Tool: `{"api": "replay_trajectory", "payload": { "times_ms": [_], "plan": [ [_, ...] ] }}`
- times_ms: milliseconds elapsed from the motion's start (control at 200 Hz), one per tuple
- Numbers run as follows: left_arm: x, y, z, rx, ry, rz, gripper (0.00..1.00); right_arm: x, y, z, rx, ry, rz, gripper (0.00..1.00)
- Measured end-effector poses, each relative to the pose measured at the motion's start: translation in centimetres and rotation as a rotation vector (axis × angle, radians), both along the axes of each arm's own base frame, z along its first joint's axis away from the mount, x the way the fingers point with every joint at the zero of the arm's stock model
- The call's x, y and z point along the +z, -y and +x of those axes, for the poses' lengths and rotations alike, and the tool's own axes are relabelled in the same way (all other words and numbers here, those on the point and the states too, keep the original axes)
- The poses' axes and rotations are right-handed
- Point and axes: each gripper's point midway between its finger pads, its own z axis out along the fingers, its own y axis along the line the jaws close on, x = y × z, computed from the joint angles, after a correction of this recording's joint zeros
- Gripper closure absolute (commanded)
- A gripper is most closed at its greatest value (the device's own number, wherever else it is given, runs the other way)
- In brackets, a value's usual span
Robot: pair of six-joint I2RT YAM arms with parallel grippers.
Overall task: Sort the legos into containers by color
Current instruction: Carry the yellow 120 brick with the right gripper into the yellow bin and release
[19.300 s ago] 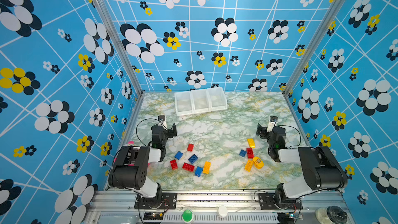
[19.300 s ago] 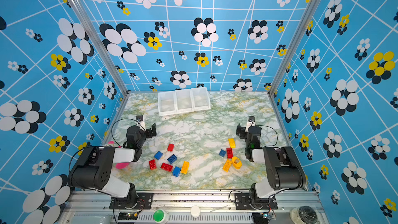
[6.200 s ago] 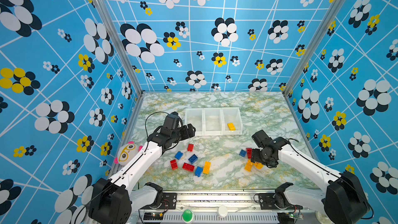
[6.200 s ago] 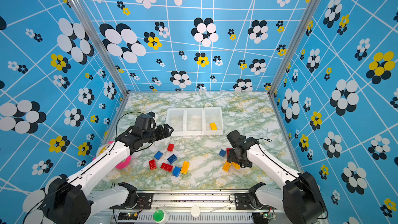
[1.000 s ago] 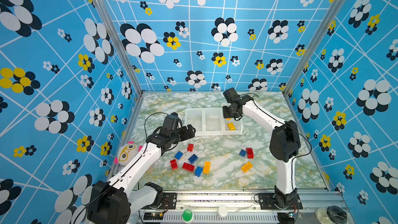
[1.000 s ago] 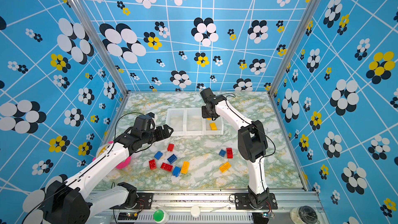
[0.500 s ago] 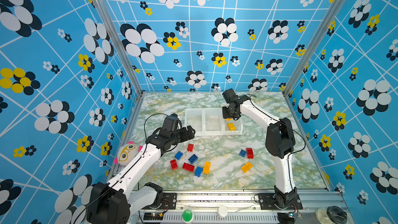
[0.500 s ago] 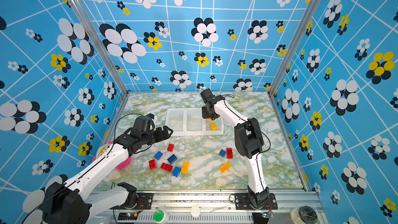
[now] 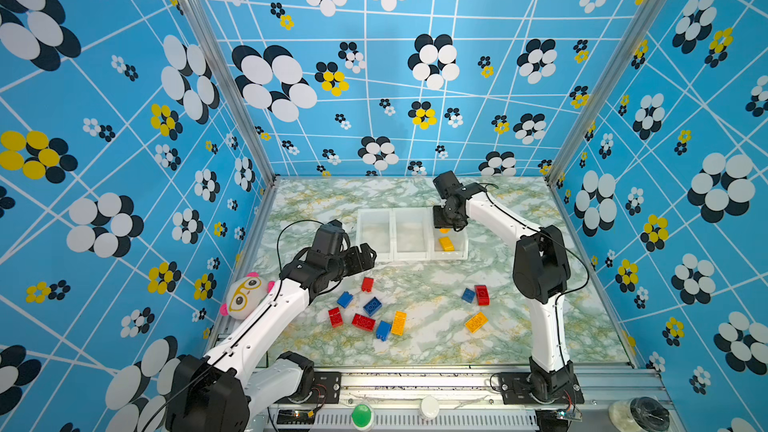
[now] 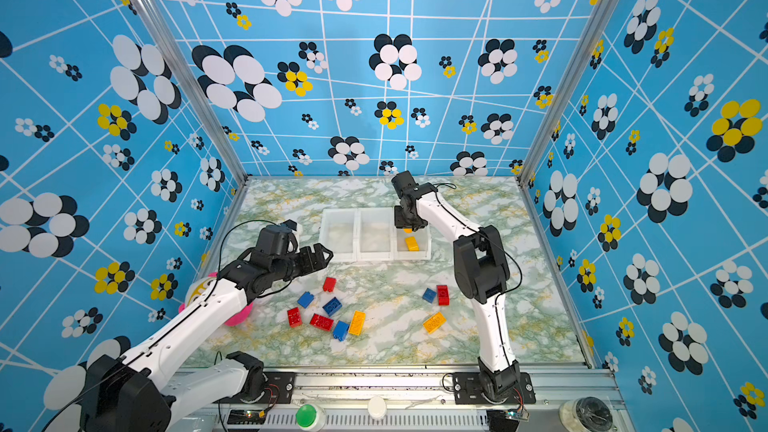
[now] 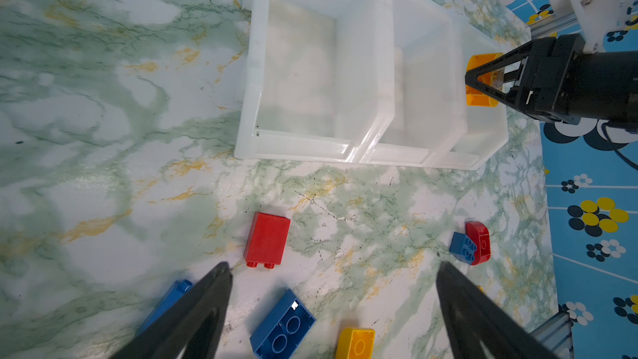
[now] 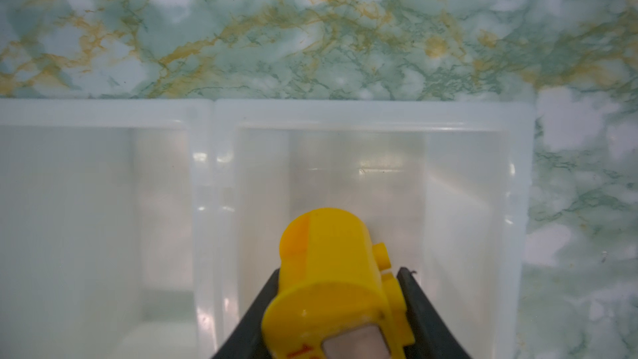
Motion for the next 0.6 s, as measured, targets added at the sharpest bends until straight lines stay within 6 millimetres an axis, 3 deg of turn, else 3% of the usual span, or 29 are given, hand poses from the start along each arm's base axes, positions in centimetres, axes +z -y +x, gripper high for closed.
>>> {"api": "replay_trajectory", "payload": {
  "times_ms": [205, 405, 600],
  "plan": [
    [-0.1, 0.0, 0.0, 0.000, -0.002, 0.001, 0.06, -2.9, 0.7, -0.2, -0.010, -0.056, -0.027, 0.48],
    [-0.3, -0.1, -0.3, -0.003, -0.014, 0.010, 0.07, -3.4, 0.9, -0.6, -0.012, -0.071, -0.034, 0.37],
    [-0.8, -0.4, -0.8, -0.014, -0.035, 0.033, 0.07, -3.7, 1.4, -1.8, -0.013, -0.094, -0.040, 0.35]
  ]
}}
